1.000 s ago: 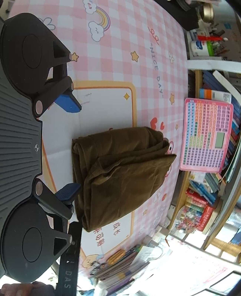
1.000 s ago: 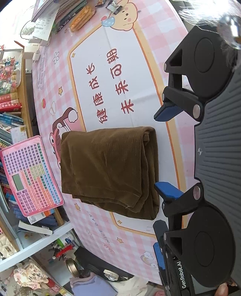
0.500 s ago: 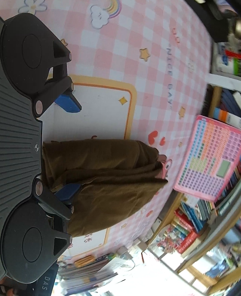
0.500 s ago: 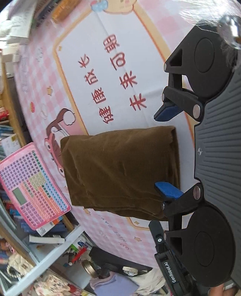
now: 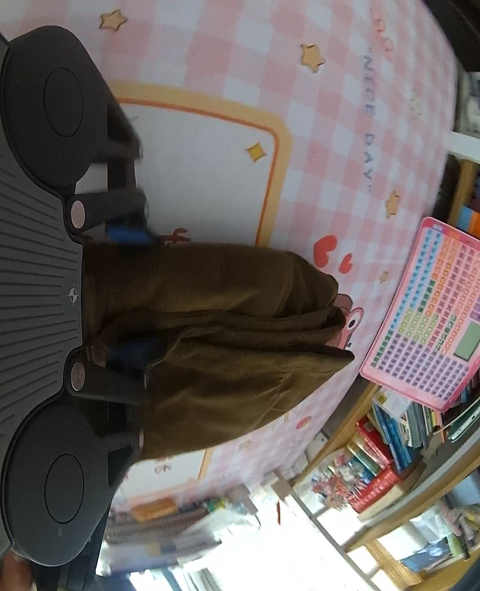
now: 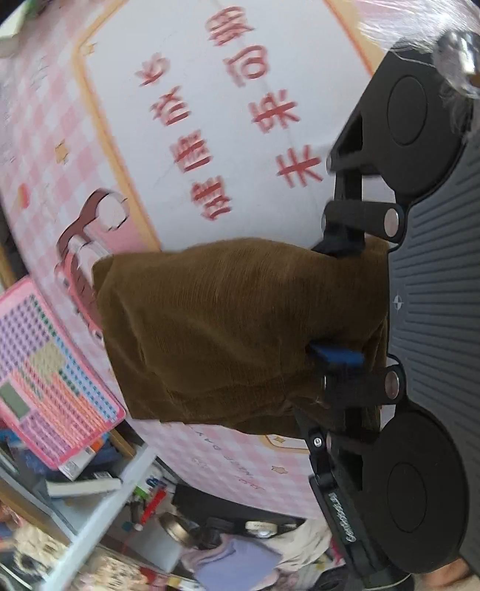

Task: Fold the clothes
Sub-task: 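Grasp the bundle end with the left gripper while the right gripper grasps beside it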

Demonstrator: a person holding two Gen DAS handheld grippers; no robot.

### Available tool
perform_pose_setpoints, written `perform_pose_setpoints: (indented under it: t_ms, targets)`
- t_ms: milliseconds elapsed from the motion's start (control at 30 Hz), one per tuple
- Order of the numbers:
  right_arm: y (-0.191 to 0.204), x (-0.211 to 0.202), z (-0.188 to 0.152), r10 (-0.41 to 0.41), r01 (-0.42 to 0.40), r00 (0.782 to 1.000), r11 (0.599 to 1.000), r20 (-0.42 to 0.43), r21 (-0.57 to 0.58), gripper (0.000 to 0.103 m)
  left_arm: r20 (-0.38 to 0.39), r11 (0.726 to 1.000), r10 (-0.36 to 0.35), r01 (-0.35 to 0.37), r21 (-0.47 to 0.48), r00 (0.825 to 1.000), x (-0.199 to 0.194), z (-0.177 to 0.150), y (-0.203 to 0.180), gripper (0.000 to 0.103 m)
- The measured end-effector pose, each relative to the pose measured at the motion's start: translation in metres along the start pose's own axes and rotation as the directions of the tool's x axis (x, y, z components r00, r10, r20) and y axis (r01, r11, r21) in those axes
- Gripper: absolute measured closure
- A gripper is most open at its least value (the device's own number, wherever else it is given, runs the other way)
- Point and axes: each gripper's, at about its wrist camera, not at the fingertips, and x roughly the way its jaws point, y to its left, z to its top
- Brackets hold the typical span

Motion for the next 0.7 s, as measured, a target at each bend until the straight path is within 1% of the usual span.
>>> perform_pose_setpoints:
  t_ms: [33, 67, 133, 167, 200, 233, 300, 333, 367, 400, 433, 467, 500, 533, 600, 633, 700]
  targets:
    - [0.006, -0.003, 0.0, -0.02, 0.021, 1.0, 0.999, 0.018, -0.043, 0.072, 0.028, 0.999, 0.003, -0.005, 0.048, 1.0, -0.005, -0.001, -0.008, 0.081]
    - [0.014, -0.007, 0.0, -0.031, 0.036, 0.999, 0.994, 0.044, -0.104, 0.077, 0.057, 0.995, 0.007, -0.013, 0.1, 0.998, -0.011, -0.002, -0.017, 0.082]
    - [0.031, -0.015, -0.005, -0.044, 0.067, 0.993, 0.972, 0.105, -0.225, 0.08, 0.128, 0.974, 0.018, -0.046, 0.222, 0.992, -0.023, -0.007, -0.039, 0.082]
    - [0.039, -0.019, -0.008, -0.048, 0.086, 0.99, 0.953, 0.134, -0.29, 0.081, 0.147, 0.965, 0.02, -0.057, 0.255, 0.989, -0.026, -0.009, -0.045, 0.082]
    - [0.042, -0.02, -0.01, -0.05, 0.094, 0.988, 0.942, 0.143, -0.323, 0.081, 0.131, 0.971, 0.019, -0.05, 0.233, 0.991, -0.023, -0.008, -0.041, 0.082]
    - [0.042, -0.019, -0.01, -0.055, 0.098, 0.989, 0.939, 0.137, -0.33, 0.081, 0.115, 0.977, 0.019, -0.043, 0.211, 0.993, -0.021, -0.007, -0.037, 0.082]
    - [0.034, -0.013, -0.009, -0.068, 0.095, 0.993, 0.951, 0.099, -0.293, 0.081, 0.082, 0.986, 0.016, -0.03, 0.165, 0.996, -0.015, -0.004, -0.028, 0.081]
    - [0.029, -0.01, -0.008, -0.068, 0.087, 0.994, 0.961, 0.081, -0.262, 0.08, 0.066, 0.99, 0.015, -0.024, 0.142, 0.998, -0.013, -0.003, -0.024, 0.078]
    - [0.023, -0.008, -0.006, -0.068, 0.081, 0.996, 0.97, 0.064, -0.231, 0.075, 0.05, 0.993, 0.013, -0.018, 0.119, 0.999, -0.01, -0.002, -0.02, 0.074]
    - [0.018, -0.006, -0.005, -0.059, 0.068, 0.997, 0.978, 0.05, -0.199, 0.072, 0.034, 0.995, 0.014, -0.018, 0.095, 0.999, -0.007, -0.001, -0.016, 0.063]
    - [0.014, -0.006, -0.003, -0.053, 0.059, 0.998, 0.984, 0.042, -0.168, 0.063, 0.018, 0.997, 0.026, -0.027, 0.068, 1.0, -0.005, -0.001, -0.011, 0.051]
    - [0.009, -0.005, -0.001, -0.046, 0.05, 0.998, 0.989, 0.035, -0.136, 0.056, 0.003, 0.998, 0.035, -0.035, 0.044, 0.999, -0.003, 0.0, -0.007, 0.047]
    - [0.005, -0.004, 0.0, -0.039, 0.042, 0.999, 0.994, 0.028, -0.105, 0.053, -0.005, 0.999, 0.036, -0.036, 0.025, 0.999, -0.002, 0.0, -0.002, 0.043]
    - [0.0, -0.003, 0.002, -0.025, 0.026, 1.0, 0.997, 0.019, -0.077, 0.05, -0.01, 1.0, 0.027, -0.027, 0.011, 1.0, 0.001, 0.0, 0.0, 0.04]
    - [-0.008, 0.0, 0.009, 0.004, -0.004, 1.0, 1.0, -0.006, -0.026, 0.045, -0.016, 1.0, 0.005, -0.005, -0.004, 1.0, 0.006, 0.001, 0.003, 0.038]
    - [-0.01, 0.003, 0.011, 0.01, -0.01, 1.0, 1.0, -0.019, -0.015, 0.044, -0.017, 1.0, -0.006, 0.006, -0.008, 1.0, 0.008, 0.002, 0.005, 0.038]
    - [-0.007, 0.007, 0.014, 0.015, -0.016, 1.0, 0.999, -0.022, -0.029, 0.043, -0.016, 1.0, -0.027, 0.027, -0.011, 1.0, 0.012, 0.005, 0.004, 0.039]
